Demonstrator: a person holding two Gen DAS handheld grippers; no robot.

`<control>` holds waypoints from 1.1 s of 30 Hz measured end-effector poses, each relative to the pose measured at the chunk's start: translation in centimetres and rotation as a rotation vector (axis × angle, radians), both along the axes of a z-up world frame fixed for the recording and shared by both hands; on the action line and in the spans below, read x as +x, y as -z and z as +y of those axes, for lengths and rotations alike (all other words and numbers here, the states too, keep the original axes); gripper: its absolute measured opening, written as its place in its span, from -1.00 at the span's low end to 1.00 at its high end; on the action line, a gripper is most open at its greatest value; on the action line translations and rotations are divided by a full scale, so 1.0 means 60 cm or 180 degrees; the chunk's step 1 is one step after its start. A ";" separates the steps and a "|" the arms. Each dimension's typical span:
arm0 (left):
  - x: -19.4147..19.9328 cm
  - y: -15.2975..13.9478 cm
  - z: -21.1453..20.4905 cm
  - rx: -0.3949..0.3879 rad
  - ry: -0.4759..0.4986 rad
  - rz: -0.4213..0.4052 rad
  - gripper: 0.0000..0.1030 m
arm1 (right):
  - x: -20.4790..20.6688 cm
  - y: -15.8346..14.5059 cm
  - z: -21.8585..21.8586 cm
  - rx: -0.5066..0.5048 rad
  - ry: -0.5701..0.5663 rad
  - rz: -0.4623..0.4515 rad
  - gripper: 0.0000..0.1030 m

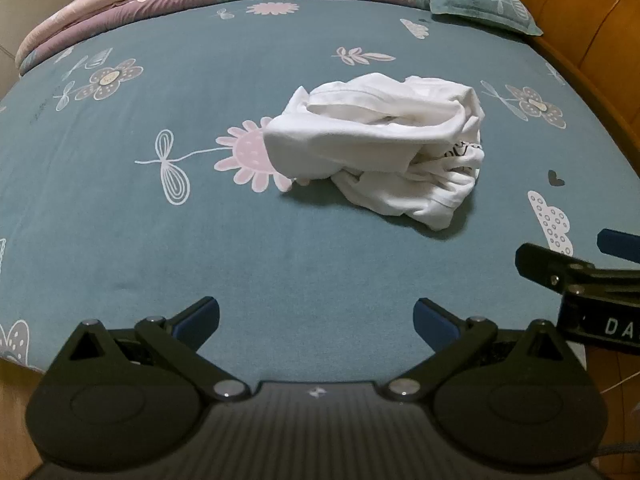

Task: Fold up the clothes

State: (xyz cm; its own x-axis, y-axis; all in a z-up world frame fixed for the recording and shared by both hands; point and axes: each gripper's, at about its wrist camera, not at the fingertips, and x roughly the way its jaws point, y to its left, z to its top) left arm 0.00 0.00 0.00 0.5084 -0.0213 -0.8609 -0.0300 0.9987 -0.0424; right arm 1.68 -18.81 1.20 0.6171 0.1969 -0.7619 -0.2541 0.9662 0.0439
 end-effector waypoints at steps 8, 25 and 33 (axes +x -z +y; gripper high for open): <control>0.002 0.002 -0.003 0.0088 0.0052 0.0032 0.99 | -0.002 -0.003 0.000 0.0001 0.0002 -0.0016 1.00; 0.007 0.003 0.001 0.0045 -0.0052 0.0002 0.99 | 0.001 -0.002 -0.003 0.0029 0.0000 -0.0024 1.00; 0.009 0.002 0.002 0.0058 -0.0042 0.0001 0.99 | 0.005 0.000 -0.003 0.0028 -0.0024 -0.0018 1.00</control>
